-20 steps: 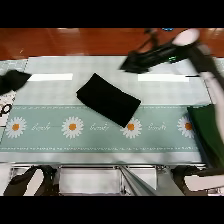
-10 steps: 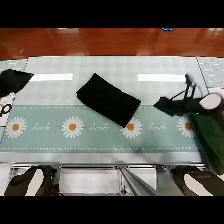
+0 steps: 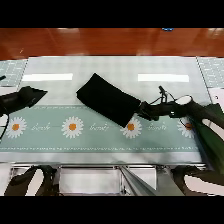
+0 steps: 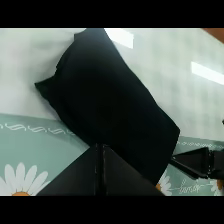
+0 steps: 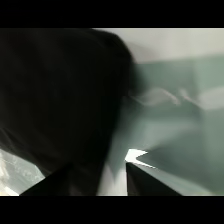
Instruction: Fold the shirts.
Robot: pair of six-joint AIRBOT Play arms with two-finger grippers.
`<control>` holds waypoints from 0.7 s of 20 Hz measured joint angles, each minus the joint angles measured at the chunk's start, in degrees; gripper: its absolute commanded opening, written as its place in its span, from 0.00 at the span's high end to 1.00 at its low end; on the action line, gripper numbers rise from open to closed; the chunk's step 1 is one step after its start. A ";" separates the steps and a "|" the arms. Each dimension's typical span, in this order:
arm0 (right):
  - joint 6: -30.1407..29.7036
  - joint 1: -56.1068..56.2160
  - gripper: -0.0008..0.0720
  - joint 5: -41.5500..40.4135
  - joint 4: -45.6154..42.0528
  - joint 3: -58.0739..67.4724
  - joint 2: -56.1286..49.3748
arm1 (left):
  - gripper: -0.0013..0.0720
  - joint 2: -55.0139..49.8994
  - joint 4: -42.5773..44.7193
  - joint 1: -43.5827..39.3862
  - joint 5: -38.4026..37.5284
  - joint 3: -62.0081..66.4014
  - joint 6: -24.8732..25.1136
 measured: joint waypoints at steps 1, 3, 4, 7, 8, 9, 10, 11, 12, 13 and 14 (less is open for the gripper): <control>0.00 1.29 0.44 0.55 0.59 1.88 -1.88 | 0.96 0.00 -0.02 0.00 0.00 -0.46 0.00; 0.22 3.65 0.62 1.55 1.18 5.90 -5.53 | 0.96 0.00 -0.02 0.00 0.00 -1.03 0.00; 0.28 4.61 0.92 1.62 0.94 7.93 -7.13 | 0.96 0.00 -0.04 0.00 0.00 -1.22 0.00; 0.20 6.14 0.96 3.85 0.98 14.51 -9.70 | 0.96 0.00 -0.04 0.00 0.04 -1.51 0.00; 0.17 6.38 0.96 5.11 0.72 17.25 -10.03 | 0.96 0.00 -0.04 0.00 0.07 -1.55 0.02; 0.39 6.62 0.96 6.34 -0.13 20.81 -10.38 | 0.96 -0.02 -0.02 0.00 0.09 -1.60 0.02; 1.22 6.80 0.96 7.72 -1.97 24.55 -10.60 | 0.96 -0.02 -0.04 0.00 0.11 -1.60 0.04; 2.32 6.91 0.96 9.44 -4.15 29.03 -10.73 | 0.96 -0.02 -0.02 0.00 0.20 -1.64 0.31; 4.17 6.97 0.96 11.19 -7.34 33.59 -10.86 | 0.96 -0.02 -0.04 0.00 0.44 -1.64 0.57; 6.32 6.91 0.96 13.44 -11.28 38.38 -10.95 | 0.96 -0.04 -0.04 0.00 0.68 -1.64 0.83; 8.55 6.51 0.96 15.96 -15.19 43.63 -10.97 | 0.96 -0.02 -0.04 0.00 0.92 -1.66 1.09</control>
